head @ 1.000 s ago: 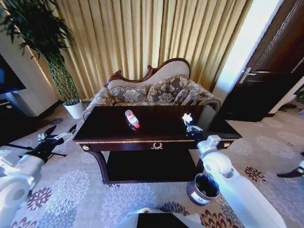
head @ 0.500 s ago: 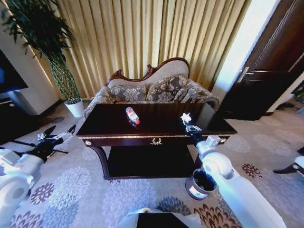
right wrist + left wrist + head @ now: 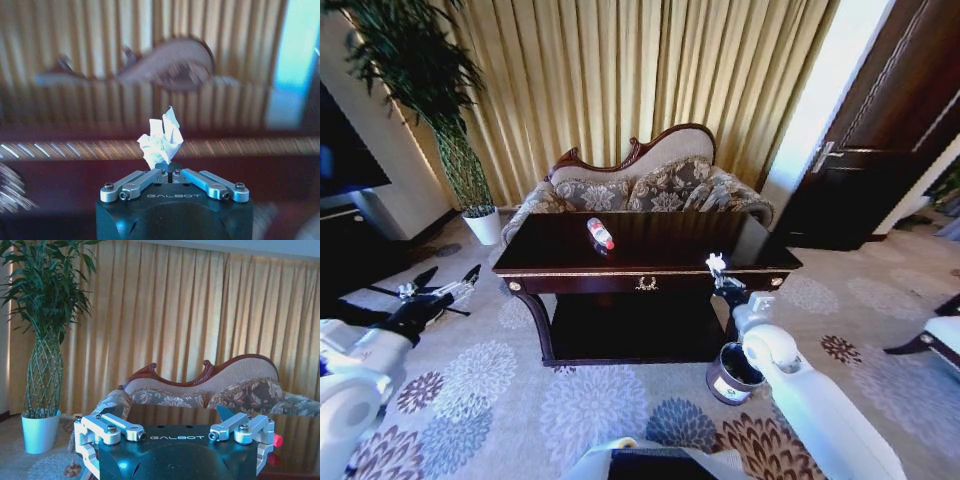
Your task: Move to the front of the table and place the trash on the table into the trash bin.
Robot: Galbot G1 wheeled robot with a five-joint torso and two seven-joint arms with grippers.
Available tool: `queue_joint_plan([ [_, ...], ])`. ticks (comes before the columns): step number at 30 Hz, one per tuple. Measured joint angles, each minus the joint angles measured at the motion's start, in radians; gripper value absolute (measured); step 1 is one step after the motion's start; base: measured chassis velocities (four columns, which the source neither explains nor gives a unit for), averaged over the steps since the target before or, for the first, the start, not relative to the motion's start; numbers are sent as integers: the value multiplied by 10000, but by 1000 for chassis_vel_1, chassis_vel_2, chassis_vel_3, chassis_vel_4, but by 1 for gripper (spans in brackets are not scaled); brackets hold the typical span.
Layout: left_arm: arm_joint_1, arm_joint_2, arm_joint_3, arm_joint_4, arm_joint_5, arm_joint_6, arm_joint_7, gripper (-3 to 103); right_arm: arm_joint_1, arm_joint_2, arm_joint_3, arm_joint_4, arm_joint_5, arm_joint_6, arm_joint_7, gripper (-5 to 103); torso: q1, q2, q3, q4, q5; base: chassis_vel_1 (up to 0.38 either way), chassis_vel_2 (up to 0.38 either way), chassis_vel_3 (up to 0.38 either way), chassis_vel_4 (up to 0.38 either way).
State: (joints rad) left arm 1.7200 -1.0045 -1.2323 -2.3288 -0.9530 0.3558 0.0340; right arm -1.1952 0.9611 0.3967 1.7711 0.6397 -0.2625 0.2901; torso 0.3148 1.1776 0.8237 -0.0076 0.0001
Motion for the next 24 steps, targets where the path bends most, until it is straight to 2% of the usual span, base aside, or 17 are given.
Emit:
queue_joint_plan([
  [1, 0, 0, 0, 0, 0, 0, 0, 100, 0, 0, 0, 0, 0, 0, 0, 0, 0, 0, 0, 0, 0, 0, 0, 0, 0],
  [4, 10, -288, 26, -253, 28, 1, 2, 100, 383, 83, -170, -2027, -107, 4, -47, 0, -4, 1, -3, 1, 0, 0, 0, 0, 0],
  [5, 10, -288, 26, -253, 28, 1, 2, 100, 383, 83, -170, -2027, -107, 4, -47, 0, -4, 1, -3, 1, 0, 0, 0, 0, 0],
  [9, 79, -434, -50, -452, 33, 1, -2, 100, 761, 114, -326, -3938, -319, 16, -184, 0, -9, 4, -4, -1, 1, 0, 0, 0, 0],
  [21, 310, -691, -37, -650, 236, -54, 85, 100, 2039, 498, -1009, -7510, -1196, 43, -238, 0, -8, 4, -3, 2, 0, 0, 0, 0, 0],
  [24, 244, -720, -37, -679, 236, -71, 90, 100, 2378, 747, -1062, -8696, -2010, 110, -156, 0, -7, 3, -3, 3, -1, 0, 0, 0, 0],
])
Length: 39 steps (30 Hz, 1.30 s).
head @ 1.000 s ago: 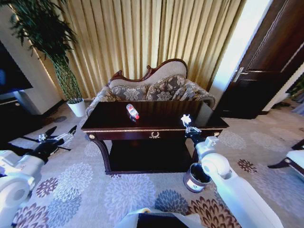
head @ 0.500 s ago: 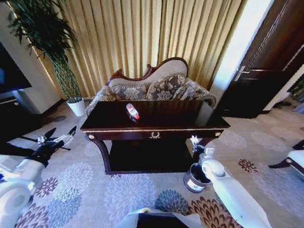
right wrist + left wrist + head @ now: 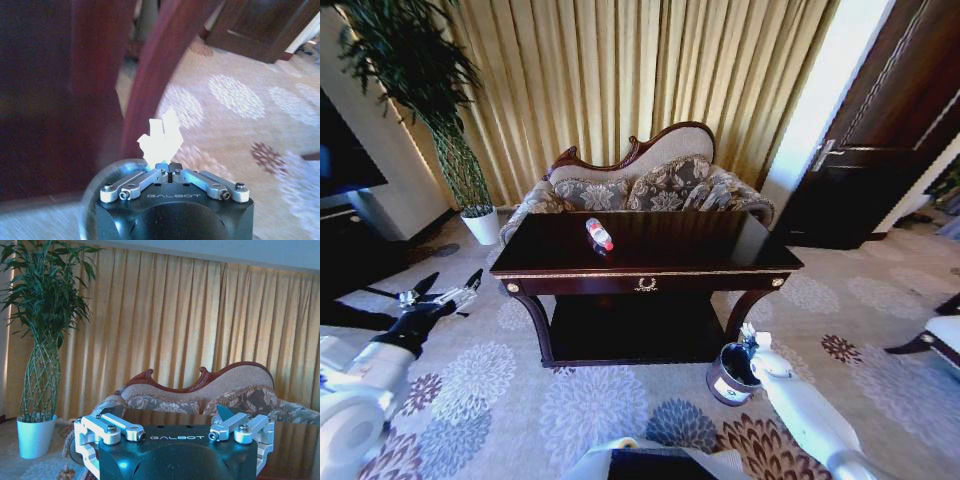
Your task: Move to the front of the table and place the trash on the table into the trash bin.
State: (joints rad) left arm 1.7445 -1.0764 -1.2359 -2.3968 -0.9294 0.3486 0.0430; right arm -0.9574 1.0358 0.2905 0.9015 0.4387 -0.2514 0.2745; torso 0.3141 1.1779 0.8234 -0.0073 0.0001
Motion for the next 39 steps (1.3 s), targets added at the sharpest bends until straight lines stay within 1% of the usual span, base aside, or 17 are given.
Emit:
queue_joint_plan([
  [5, -31, -39, 0, -48, -19, -7, 0, 100, 90, 343, 97, -921, -1227, 471, 25, 0, 0, 0, 0, -6, 2, 0, 0, 0, 0],
  [6, -5, -57, 0, -65, -23, -12, 4, 100, 73, 416, 160, -924, -1289, 476, 89, -3, -1, 1, -1, -3, -1, 0, 0, 0, 0],
  [7, 13, -67, 0, -66, -25, -19, 7, 100, 48, 465, 202, -886, -1305, 476, 116, 2, -1, 1, 0, 0, -3, 0, 0, 0, 0],
  [9, 29, -71, 3, -67, -26, -35, 15, 100, 27, 497, 228, -826, -1308, 475, 135, 2, -1, 0, 0, -1, 0, 0, 0, 0, 0],
  [11, 47, -73, 14, -53, -28, -131, 87, 100, 1, 556, 293, -674, -1385, 475, 162, 13, 0, 0, 0, -1, -3, 0, 0, 0, 0],
  [12, 47, -73, 14, -53, -28, -131, 87, 100, 1, 556, 293, -674, -1385, 475, 162, 13, 0, 0, 0, -1, -3, 0, 0, 0, 0],
  [16, 40, -72, 14, -15, -28, -191, 236, 100, -3, 634, 366, -597, -1772, 504, 167, 34, 0, 0, 0, -3, -2, 0, 0, 0, 0],
  [19, 43, -72, 15, 2, -27, -196, 244, 100, -3, 656, 388, -579, -1792, 507, 170, 40, -1, 0, 0, -2, -1, 0, 0, 0, 0],
  [21, 68, -69, 12, 30, -28, -209, 257, 100, 0, 657, 394, -577, -1792, 508, 170, 51, 0, 0, 0, -2, -1, 0, 0, 0, 0],
  [22, 68, -69, 12, 30, -28, -209, 257, 100, 0, 657, 394, -577, -1792, 508, 170, 51, 0, 0, 0, -2, -1, 0, 0, 0, 0],
  [24, 126, -67, -8, 61, -27, -225, 345, 100, 1, 652, 396, -564, -1791, 509, 169, 61, 0, 0, 0, -3, -1, 0, 0, 0, 0],
  [27, 170, -65, -25, 69, -28, -236, 415, 100, 0, 645, 402, -527, -1758, 509, 162, 67, 0, 0, -1, -2, -1, 0, 0, 0, 0],
  [31, 179, -55, -34, 81, -19, -238, 435, 100, -6, 643, 407, -487, -1586, 509, 145, 89, 0, 1, 0, -2, -1, 0, 0, 0, 0],
  [32, 179, -55, -34, 81, -19, -238, 435, 100, -6, 643, 407, -487, -1586, 509, 145, 89, 0, 1, 0, -2, -1, 0, 0, 0, 0],
  [33, 190, -46, -38, 83, -15, -238, 436, 100, -11, 643, 407, -481, -1551, 509, 143, 94, 0, 1, 0, -2, -1, 0, 0, 0, 0],
  [36, 201, -34, -42, 94, -9, -238, 439, 100, -13, 623, 403, -421, -1361, 506, 139, 99, 0, 1, 0, -2, 0, 0, 0, 0, 0],
  [39, 200, -32, -41, 94, -6, -238, 440, 100, -84, 540, 401, -218, -1168, 439, 127, 100, 0, 0, 0, -1, 1, 0, 0, 0, 0],
])
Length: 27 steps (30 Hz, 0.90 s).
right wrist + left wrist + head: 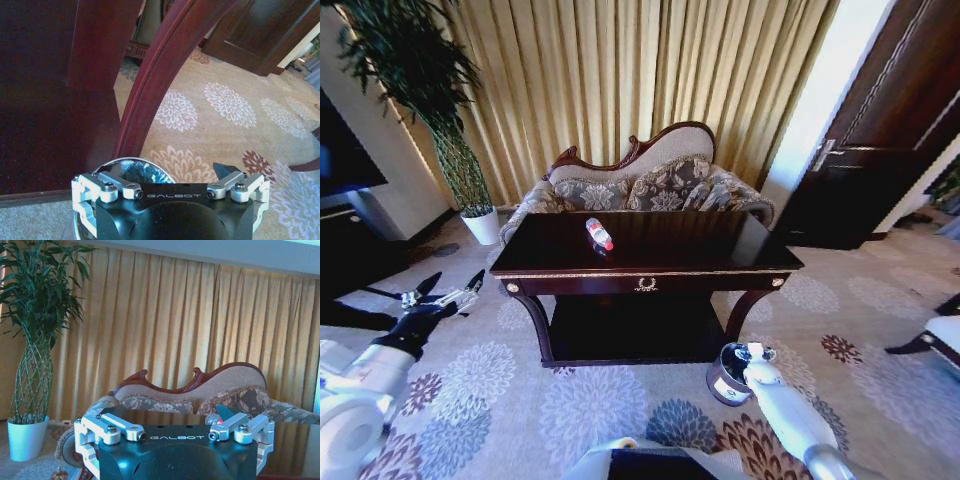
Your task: Move to the front of the table and place the trash on the table into the trash bin.
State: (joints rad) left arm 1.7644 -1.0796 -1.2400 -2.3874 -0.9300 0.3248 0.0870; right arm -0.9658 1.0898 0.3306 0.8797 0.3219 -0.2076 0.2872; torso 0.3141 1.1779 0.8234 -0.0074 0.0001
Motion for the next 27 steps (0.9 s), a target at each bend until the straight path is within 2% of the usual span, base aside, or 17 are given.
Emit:
queue_joint_plan([
  [3, -16, 3, 1, 0, 1, 0, 0, 100, -259, -187, 92, 676, 447, -364, -131, 100, 0, 0, 0, -1, 0, 0, 0, 0, 0],
  [5, -26, 8, 1, 0, 2, 1, -1, 100, -590, -388, 307, 1463, 887, -652, -498, 100, 0, 0, 0, -1, -1, 0, 0, 0, 0],
  [10, -35, 38, 1, 30, 2, 2, -8, 100, -1239, -774, 872, 3060, 1558, -537, -1188, 100, 0, 0, 0, -2, -2, 0, 0, 0, 0],
  [12, -45, 55, 70, 104, 42, 3, -28, 100, -1664, -886, 1373, 4310, 1803, -430, -1778, 100, 0, 1, 0, -3, -3, 0, 0, 0, 0],
  [13, -45, 55, 70, 104, 42, 3, -28, 100, -1664, -886, 1373, 4310, 1803, -430, -1778, 100, 0, 1, 0, -3, -3, 0, 0, 0, 0],
  [16, -69, 46, 199, 174, 219, 16, -52, 100, -2169, -774, 1774, 6660, 2149, -221, -1926, 100, 0, 1, 0, 2, -3, 0, 0, 0, 0],
  [18, -68, 44, 199, 186, 237, 22, -59, 100, -2301, -696, 1869, 7333, 2176, -213, -1928, 100, 0, 0, 0, 5, -6, 0, 0, 0, 0],
  [22, 14, 61, 74, 241, 248, 27, -64, 100, -2840, -399, 2208, 9529, 2159, -213, -1914, 100, 0, 1, -1, -2, -5, 0, 0, 0, 0],
  [23, 14, 61, 74, 241, 248, 27, -64, 100, -2840, -399, 2208, 9529, 2159, -213, -1914, 100, 0, 1, -1, -2, -5, 0, 0, 0, 0],
  [27, 45, 52, -38, 249, 254, 15, -98, 100, -3223, -229, 2238, 11276, 2072, -223, -1615, 100, 0, 1, -1, -2, -4, 0, 0, 0, 0],
])
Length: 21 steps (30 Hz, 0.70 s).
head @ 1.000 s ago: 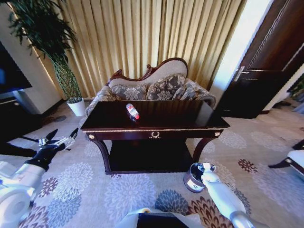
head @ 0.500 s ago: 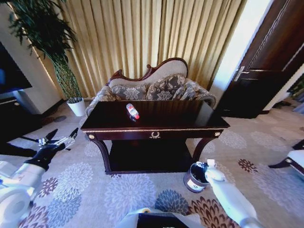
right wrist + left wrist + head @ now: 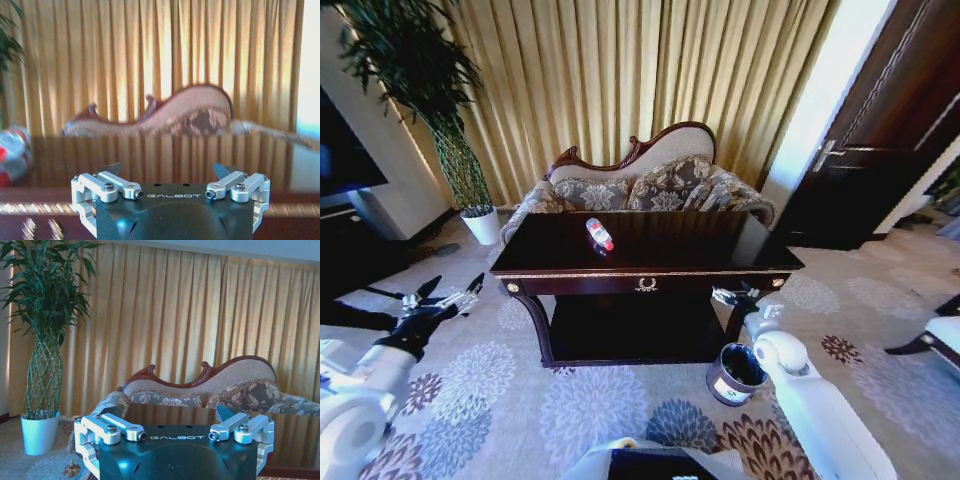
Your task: Move to the front of the table and place the trash on the table into the trash bin.
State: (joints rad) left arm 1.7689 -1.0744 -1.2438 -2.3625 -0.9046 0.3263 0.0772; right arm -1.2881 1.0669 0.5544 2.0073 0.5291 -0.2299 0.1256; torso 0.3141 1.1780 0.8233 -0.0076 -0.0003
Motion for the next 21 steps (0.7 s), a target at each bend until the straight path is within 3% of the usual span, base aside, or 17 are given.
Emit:
queue_joint_plan([
  [6, -265, 4, 122, -29, 3, 61, -302, 100, -15, 129, -334, 742, -535, -60, 428, 100, 0, 0, 0, 1, 0, 0, 0, 0, 0],
  [10, -422, 160, 132, -34, 160, 125, -463, 100, 66, 128, -590, 1208, -678, -473, 678, 100, 0, -1, 1, 0, 3, 0, 0, 0, 0],
  [21, -603, 290, 112, 114, 214, 337, -680, 100, 124, 116, -785, 1301, -704, -553, 733, 100, -1, 0, 0, 2, 2, -3, 1, 6, -2],
])
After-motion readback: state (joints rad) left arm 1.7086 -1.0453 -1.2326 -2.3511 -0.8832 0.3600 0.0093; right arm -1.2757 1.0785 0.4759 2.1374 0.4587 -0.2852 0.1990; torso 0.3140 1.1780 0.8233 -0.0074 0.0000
